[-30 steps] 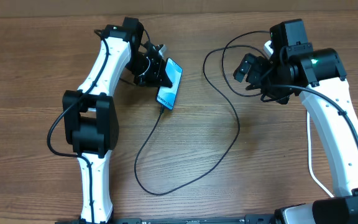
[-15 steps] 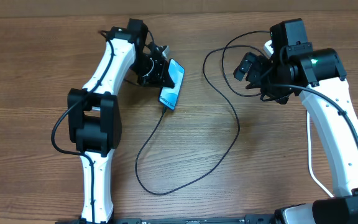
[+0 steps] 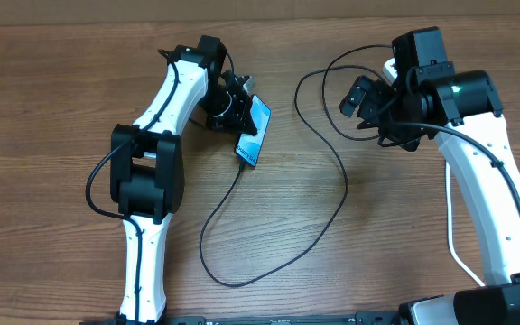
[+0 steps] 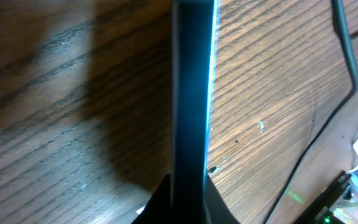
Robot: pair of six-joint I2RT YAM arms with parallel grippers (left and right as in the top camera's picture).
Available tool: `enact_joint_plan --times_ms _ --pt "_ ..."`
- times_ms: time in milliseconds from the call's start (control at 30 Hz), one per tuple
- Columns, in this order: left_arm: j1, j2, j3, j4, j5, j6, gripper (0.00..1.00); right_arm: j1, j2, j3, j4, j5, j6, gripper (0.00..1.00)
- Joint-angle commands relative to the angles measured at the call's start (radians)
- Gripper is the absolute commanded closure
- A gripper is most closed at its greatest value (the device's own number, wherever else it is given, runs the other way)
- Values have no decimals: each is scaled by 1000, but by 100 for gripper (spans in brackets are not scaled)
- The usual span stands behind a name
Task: Plug charger to phone and switch on socket
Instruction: 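Lower the plugged phone flat onto the table with the left gripper, then open the left gripper and lift it up away from the phone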
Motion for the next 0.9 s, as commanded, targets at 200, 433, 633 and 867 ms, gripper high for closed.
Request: enact_joint_plan --times_ms 200,433,633,867 --pt "-16 -1 -4 3 -90 -22 89 -6 3 5 6 10 3 0" --pt "-37 -1 -4 1 -183 -24 80 -6 3 5 6 10 3 0" --pt "-42 -1 -4 -1 -261 -52 67 -6 3 5 6 10 3 0" --pt "-42 -1 -4 -5 -300 -68 56 -6 15 5 5 10 2 0"
